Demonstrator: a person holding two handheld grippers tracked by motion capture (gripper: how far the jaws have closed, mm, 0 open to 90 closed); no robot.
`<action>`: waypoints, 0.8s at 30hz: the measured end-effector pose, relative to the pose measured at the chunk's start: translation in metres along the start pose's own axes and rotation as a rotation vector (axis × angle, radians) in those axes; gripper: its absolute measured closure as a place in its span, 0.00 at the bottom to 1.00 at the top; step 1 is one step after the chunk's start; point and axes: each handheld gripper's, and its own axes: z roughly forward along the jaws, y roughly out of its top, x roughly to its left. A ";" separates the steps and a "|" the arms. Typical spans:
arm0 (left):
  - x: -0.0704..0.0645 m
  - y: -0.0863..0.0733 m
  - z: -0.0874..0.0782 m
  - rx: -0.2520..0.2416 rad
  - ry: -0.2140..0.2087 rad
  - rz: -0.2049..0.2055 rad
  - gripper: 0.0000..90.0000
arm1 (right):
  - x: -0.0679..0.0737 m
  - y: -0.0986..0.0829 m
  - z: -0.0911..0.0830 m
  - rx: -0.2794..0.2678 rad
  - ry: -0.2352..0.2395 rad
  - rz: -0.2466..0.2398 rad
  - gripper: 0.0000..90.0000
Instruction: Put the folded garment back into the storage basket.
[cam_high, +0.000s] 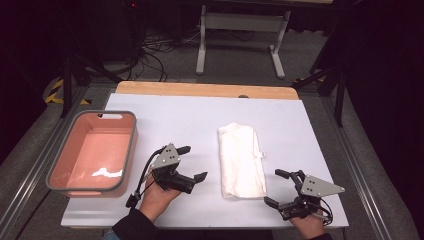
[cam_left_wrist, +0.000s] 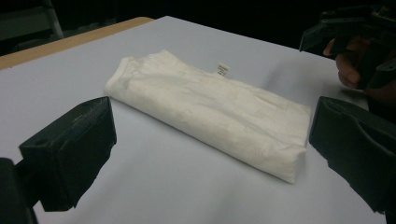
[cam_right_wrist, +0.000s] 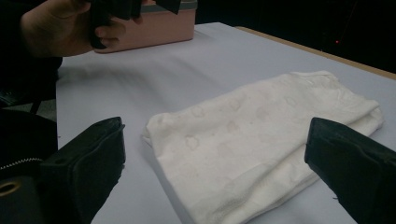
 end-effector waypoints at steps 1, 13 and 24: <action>0.000 0.000 0.003 0.001 -0.026 -0.007 0.02 | 0.000 0.000 0.000 -0.001 0.002 0.002 0.06; 0.009 0.019 0.027 0.093 -0.029 -0.021 0.02 | 0.000 0.001 0.000 0.016 0.013 0.004 0.08; 0.017 0.032 0.050 0.148 -0.020 0.000 0.06 | -0.001 -0.001 -0.003 0.028 -0.008 0.023 0.08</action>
